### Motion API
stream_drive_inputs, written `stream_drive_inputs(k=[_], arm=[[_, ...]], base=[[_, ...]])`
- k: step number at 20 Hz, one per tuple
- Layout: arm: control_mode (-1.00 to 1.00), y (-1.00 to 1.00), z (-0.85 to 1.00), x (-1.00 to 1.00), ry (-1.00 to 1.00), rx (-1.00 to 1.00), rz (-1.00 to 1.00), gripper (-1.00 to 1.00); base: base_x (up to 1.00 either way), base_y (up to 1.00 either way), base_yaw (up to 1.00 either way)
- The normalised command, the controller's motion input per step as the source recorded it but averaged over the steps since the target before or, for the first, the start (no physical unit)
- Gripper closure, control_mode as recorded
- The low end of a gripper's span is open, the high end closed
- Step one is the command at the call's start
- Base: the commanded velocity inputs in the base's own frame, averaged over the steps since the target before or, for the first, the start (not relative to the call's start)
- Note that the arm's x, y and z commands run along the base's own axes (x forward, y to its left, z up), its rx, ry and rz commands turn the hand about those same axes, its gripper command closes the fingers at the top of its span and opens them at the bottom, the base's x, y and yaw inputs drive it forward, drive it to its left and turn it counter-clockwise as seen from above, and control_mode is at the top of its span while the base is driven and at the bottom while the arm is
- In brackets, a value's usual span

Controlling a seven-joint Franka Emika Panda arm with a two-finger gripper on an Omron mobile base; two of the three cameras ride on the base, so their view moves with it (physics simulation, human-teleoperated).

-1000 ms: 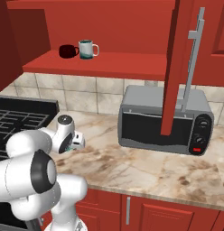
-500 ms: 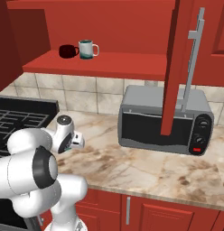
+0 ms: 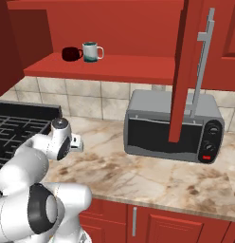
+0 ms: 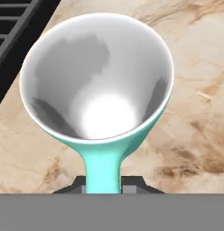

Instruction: Pick the mug on the counter and place it in the cabinet with the handle facing the right, like the mugs already inside.

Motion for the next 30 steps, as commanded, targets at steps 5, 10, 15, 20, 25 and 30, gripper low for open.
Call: stream_drive_inputs(k=[5, 10, 15, 20, 25, 30], arm=[[-1.0, 0.0, 0.6, -0.4, -0.13, 0.0, 0.0, 1.0], [-1.0, 0.0, 0.64, -0.4, -0.11, -0.05, 0.0, 1.0], [-1.0, 0.0, 0.77, -0.46, -0.12, -0.06, 0.0, 1.0], [-1.0, 0.0, 0.74, -0.35, -0.1, -0.01, 0.0, 1.0], [-1.0, -0.05, 0.7, -0.34, -0.08, 0.0, 0.0, 1.0], [-1.0, -0.12, 0.62, -0.32, -0.05, 0.0, 0.0, 1.0]], base=[[0.0, 0.0, 0.0], [0.0, 0.0, 0.0], [0.0, 0.0, 0.0], [0.0, 0.0, 0.0], [0.0, 0.0, 0.0], [0.0, 0.0, 0.0]])
